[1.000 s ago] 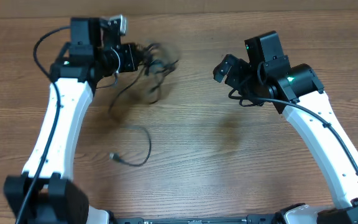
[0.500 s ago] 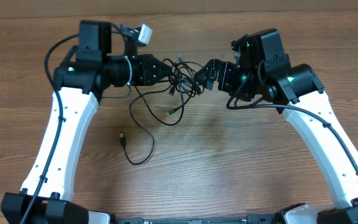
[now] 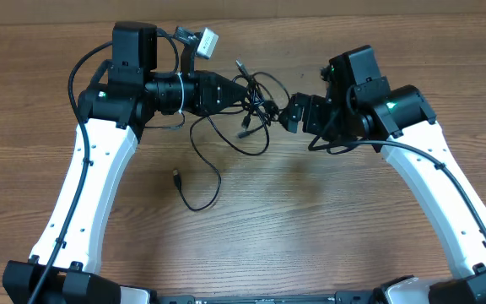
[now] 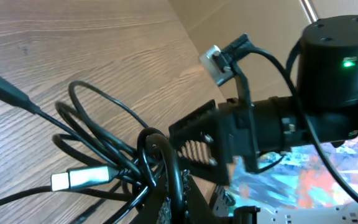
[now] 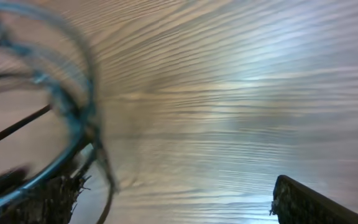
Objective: Untangle cables
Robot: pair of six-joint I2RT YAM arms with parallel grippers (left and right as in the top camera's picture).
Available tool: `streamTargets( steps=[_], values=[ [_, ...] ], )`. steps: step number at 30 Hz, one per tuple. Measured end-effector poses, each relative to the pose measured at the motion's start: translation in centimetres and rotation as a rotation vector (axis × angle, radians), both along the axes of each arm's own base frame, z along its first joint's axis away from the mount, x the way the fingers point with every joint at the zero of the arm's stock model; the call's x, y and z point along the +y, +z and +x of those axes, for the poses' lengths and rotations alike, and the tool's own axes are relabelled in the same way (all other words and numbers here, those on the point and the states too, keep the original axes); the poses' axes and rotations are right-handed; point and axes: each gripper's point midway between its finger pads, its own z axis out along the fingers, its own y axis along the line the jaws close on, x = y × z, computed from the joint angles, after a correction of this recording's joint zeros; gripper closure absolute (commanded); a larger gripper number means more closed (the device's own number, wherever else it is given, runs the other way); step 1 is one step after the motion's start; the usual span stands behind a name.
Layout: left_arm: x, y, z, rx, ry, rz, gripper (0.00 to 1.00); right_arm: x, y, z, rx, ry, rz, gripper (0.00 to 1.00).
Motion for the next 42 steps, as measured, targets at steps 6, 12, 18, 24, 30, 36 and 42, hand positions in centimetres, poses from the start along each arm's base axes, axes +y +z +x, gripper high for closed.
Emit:
streamTargets(
  steps=[6, 12, 18, 24, 30, 36, 42],
  values=[
    [0.0, -0.2, -0.3, 0.03, -0.001, -0.002, 0.96, -3.4, -1.1, 0.0, 0.033, -0.185, -0.144, 0.0],
    [1.4, -3.2, -0.7, 0.102, 0.061, 0.131, 0.96, -2.7, -0.7, 0.4, 0.023, -0.172, -0.095, 0.0],
    [1.7, -3.8, -1.0, 0.068, 0.039, 0.173, 0.96, -2.9, 0.7, 2.0, -0.013, -0.149, 0.019, 0.0],
    [-0.3, 0.1, -1.7, -0.083, -0.119, -0.012, 0.96, -1.2, 1.4, 1.2, -0.008, 0.006, 0.124, 0.0],
    [-1.3, 2.9, -2.9, -0.147, -0.227, -0.15, 0.96, 1.0, 1.5, 0.2, -0.003, 0.101, 0.157, 0.01],
    [-0.6, 2.4, -2.4, -0.045, -0.166, -0.141, 0.96, -1.1, 0.0, -0.4, 0.04, 0.038, 0.039, 0.32],
    [2.3, -0.2, -0.9, 0.123, 0.007, -0.058, 0.96, -5.4, -1.6, -1.4, 0.12, -0.159, -0.154, 0.37]
  ],
)
